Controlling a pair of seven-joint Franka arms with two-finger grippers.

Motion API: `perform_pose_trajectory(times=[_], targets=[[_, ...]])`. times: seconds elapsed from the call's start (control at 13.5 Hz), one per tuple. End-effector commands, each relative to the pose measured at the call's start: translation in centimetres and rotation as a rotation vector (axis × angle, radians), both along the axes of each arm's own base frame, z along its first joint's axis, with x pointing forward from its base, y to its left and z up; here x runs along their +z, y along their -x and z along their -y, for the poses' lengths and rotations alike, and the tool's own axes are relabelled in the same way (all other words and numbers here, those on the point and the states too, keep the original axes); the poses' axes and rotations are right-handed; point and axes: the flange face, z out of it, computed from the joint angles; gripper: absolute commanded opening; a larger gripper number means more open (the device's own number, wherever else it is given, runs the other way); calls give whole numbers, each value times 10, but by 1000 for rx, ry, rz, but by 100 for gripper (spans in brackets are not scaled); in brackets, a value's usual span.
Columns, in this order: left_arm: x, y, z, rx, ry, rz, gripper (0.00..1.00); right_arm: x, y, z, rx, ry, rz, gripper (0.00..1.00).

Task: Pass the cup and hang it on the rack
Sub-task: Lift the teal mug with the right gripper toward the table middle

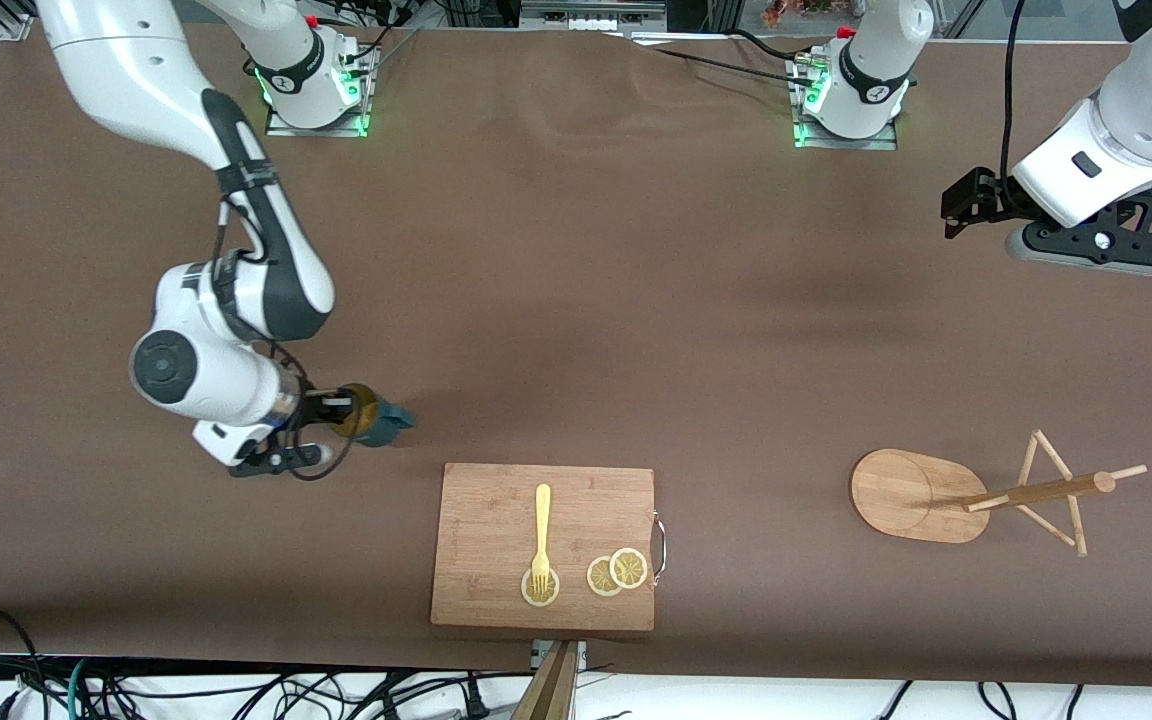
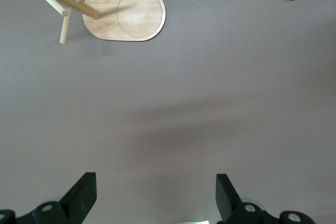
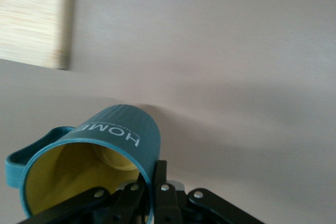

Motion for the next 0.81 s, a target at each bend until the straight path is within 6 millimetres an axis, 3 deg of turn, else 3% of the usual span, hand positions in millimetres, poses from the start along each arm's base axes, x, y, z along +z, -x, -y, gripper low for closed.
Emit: perform_pose_trajectory(times=[0.0,0.22,0.37,0.52,0.74], targets=[[7,3,-3,-2,-22,2,100,33,5,-70,-16,-16,32,0],[7,2,-7,-7,-22,3,100,27,37,-163,4,-13,16,0],[6,2,-7,-7,-21,0,100,23,73,-237,-2,-1,0,0],[6,3,-8,-5,-24,-6,100,19,105,-295,-47,-4,0,0],[5,5,-9,-4,-24,-22,100,10,151,-367,-82,-15,12,0]])
